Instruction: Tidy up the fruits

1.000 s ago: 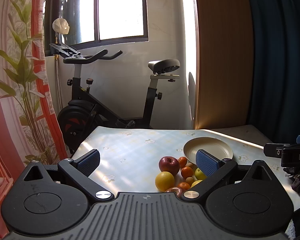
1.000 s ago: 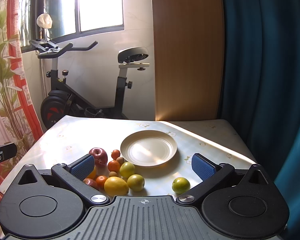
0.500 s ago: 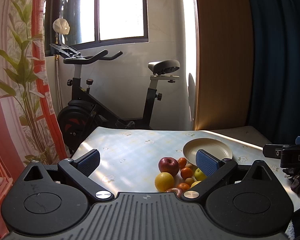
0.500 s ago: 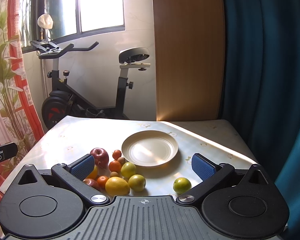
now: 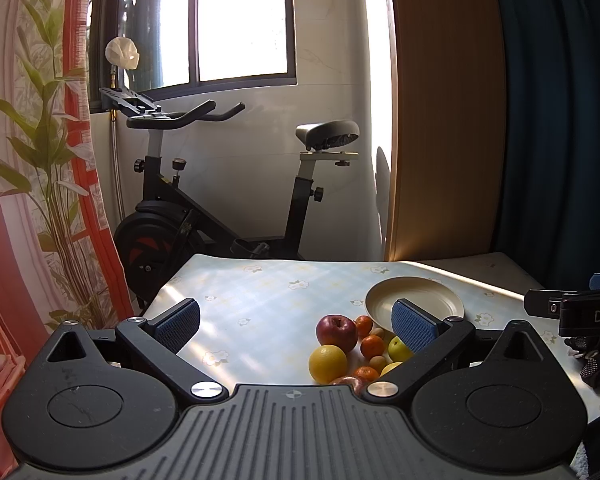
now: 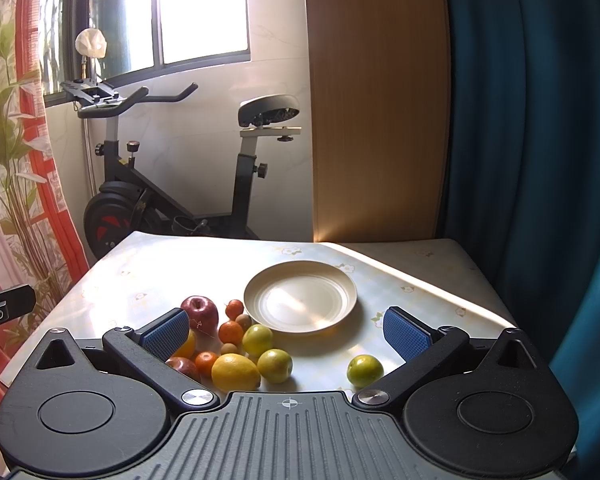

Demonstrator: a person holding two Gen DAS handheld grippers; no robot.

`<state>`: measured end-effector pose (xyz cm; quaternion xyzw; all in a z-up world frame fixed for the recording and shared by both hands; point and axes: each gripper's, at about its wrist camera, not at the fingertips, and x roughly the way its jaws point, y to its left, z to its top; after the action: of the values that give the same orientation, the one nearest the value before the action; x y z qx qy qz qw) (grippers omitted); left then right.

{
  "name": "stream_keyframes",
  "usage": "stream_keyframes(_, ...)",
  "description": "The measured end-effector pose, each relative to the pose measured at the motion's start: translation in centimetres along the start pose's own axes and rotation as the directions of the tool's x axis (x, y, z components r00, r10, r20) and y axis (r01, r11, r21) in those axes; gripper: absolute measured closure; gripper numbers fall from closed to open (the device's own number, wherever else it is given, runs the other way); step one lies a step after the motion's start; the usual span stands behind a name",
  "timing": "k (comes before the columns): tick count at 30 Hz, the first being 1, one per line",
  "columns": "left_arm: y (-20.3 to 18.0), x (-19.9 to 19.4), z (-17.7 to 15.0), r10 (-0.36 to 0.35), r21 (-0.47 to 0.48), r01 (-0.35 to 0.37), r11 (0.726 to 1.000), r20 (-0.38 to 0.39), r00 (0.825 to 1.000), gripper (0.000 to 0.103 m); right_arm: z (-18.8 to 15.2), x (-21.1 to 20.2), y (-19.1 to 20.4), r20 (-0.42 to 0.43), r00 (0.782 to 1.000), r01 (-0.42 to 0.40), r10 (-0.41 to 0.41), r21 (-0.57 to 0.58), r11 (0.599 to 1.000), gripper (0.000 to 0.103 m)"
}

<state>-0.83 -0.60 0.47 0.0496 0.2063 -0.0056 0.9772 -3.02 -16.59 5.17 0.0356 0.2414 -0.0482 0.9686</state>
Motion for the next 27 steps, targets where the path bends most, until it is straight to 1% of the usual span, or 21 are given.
stream_keyframes(8,-0.1,0.1,0.0,-0.004,0.0,0.004,1.0,0.003,1.0,0.0,-0.1,0.0,-0.2,0.005,1.0,-0.002,0.002,0.009,1.0,0.0)
stream_keyframes(12,0.0,0.4,0.0,-0.011,-0.007,0.011,1.0,0.003,1.0,0.0,-0.2,-0.2,-0.8,0.034,0.999,-0.014,0.013,0.041,0.999,0.0)
stream_keyframes(16,0.6,1.0,0.0,-0.022,-0.04,0.022,0.999,-0.003,1.0,0.0,-0.1,0.0,-1.7,0.066,0.997,-0.05,0.045,0.069,0.996,0.0)
stream_keyframes(19,1.0,1.6,0.1,-0.022,-0.051,0.021,0.998,-0.008,1.0,0.0,-0.2,0.6,-2.4,0.086,0.994,-0.073,0.066,0.08,0.994,0.0)
stream_keyframes(21,1.3,2.3,0.1,-0.039,-0.058,0.039,0.998,-0.008,0.999,0.0,-0.2,1.4,-3.0,0.09,0.993,-0.087,0.078,0.102,0.991,0.0)
stream_keyframes(25,1.8,3.7,0.0,-0.075,-0.054,0.075,0.996,-0.006,0.997,0.001,-0.2,3.1,-3.6,0.091,0.994,-0.079,0.067,0.131,0.988,0.0)
stream_keyframes(27,1.8,4.4,0.0,-0.07,-0.036,0.07,0.997,-0.001,0.998,0.001,-0.3,3.8,-3.7,0.112,0.992,-0.072,0.057,0.138,0.988,0.0)
